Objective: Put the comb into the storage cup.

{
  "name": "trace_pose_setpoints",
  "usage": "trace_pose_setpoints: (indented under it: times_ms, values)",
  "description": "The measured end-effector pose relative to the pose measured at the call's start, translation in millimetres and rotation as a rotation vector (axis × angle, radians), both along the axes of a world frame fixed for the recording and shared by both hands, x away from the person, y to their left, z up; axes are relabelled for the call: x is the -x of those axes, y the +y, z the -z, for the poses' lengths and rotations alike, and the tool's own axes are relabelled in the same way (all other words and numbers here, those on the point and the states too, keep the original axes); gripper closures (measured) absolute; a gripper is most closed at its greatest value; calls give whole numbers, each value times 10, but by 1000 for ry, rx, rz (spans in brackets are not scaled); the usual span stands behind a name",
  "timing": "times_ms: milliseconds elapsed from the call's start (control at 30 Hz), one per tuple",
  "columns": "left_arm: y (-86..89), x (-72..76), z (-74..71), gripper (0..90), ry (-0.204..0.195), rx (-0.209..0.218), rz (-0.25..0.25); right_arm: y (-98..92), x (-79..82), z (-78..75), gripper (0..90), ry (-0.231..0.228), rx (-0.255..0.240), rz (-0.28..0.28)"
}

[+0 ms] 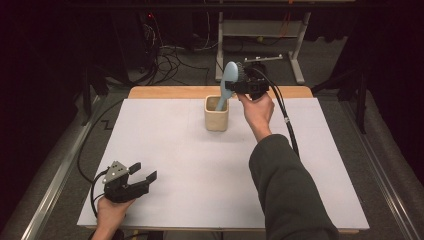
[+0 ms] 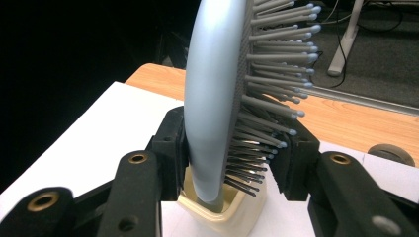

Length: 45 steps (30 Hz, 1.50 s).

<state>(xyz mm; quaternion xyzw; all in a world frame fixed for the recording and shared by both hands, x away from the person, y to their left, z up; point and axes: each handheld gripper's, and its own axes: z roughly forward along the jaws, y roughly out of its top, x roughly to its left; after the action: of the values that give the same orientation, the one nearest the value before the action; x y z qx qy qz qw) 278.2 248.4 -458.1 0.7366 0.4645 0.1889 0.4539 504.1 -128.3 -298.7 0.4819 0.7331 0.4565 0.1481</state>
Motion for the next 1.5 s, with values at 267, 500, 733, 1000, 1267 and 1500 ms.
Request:
trace_pose_setpoints:
  times_ms: [267,500,733,1000,1267,1500]
  values:
    - [7,0,0,304,-1,0,-4,15,-10,42,550,6,9,-3]
    - [6,1,0,304,0,-1,-4,21,-13,70,547,14,15,-7]
    - [6,2,0,303,0,-3,-4,41,-21,109,546,24,17,-12]
    - [6,0,1,304,0,-3,-4,73,-35,153,545,39,19,-17]
    - [5,0,1,303,1,-4,-4,105,-42,183,541,44,25,-24]
    - [5,-1,2,303,1,-6,-3,122,-47,208,538,50,30,-25]
